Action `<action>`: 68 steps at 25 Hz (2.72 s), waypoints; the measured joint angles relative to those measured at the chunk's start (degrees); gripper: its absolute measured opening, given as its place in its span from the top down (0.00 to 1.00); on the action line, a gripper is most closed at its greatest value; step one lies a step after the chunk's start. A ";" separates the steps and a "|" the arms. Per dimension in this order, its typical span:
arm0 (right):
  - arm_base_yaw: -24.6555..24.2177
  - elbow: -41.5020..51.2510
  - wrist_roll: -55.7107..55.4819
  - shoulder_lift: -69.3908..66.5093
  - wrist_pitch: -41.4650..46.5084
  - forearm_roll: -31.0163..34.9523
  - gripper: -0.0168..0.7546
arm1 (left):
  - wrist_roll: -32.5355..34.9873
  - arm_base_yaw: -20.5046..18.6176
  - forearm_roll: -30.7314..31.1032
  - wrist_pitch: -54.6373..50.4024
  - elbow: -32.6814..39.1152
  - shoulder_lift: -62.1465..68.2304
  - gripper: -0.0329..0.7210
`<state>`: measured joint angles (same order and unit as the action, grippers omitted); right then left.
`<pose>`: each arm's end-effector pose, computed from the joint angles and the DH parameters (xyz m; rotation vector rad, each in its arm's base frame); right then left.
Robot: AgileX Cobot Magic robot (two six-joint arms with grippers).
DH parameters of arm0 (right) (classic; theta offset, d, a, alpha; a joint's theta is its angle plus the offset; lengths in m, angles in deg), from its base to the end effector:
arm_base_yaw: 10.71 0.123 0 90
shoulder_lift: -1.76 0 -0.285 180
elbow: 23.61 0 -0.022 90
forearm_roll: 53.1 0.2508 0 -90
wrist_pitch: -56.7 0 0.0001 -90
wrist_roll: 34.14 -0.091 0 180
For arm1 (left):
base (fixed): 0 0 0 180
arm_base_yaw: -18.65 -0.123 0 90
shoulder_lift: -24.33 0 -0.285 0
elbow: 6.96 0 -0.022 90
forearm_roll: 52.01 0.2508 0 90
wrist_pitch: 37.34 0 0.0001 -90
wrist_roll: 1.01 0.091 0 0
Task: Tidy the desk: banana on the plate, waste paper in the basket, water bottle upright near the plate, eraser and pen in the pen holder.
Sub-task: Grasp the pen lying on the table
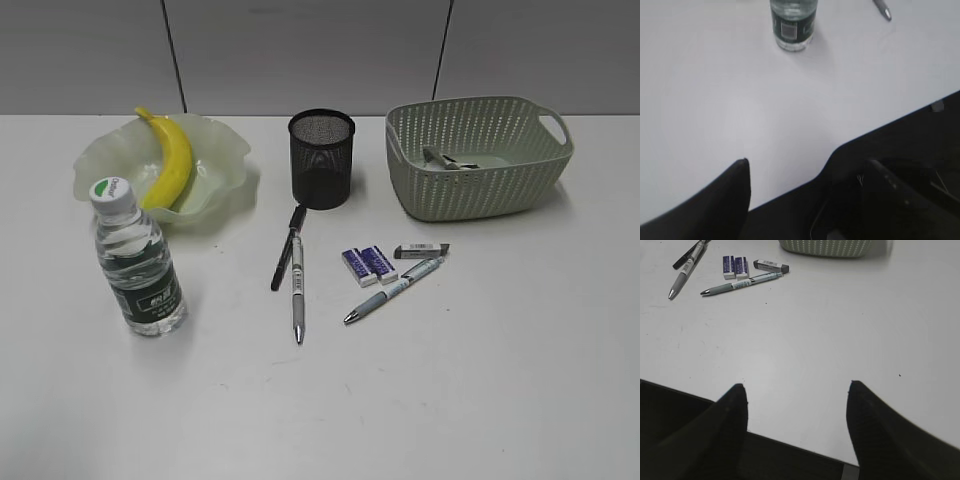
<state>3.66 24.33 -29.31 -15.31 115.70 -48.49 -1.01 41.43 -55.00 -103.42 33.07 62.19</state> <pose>0.0186 0.0113 0.2818 -0.3564 2.1383 0.1942 0.0620 -0.0307 0.2985 0.4919 2.4777 -0.2298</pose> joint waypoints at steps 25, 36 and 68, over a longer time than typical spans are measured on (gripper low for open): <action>0.00 -7.64 14.58 -29.44 -14.95 4.44 0.34 | -0.31 0.00 0.78 5.27 6.33 -25.09 0.31; 0.69 -28.25 27.00 -71.89 -18.52 7.42 0.34 | -0.31 0.00 0.95 5.31 6.33 -25.09 0.32; 13.13 -59.25 -37.42 -112.90 7.64 8.07 0.41 | -0.31 0.00 1.01 5.31 6.38 -25.09 0.33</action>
<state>16.79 -34.92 -66.73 -128.22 123.34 -40.42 -1.32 41.43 -54.00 -98.11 39.45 37.09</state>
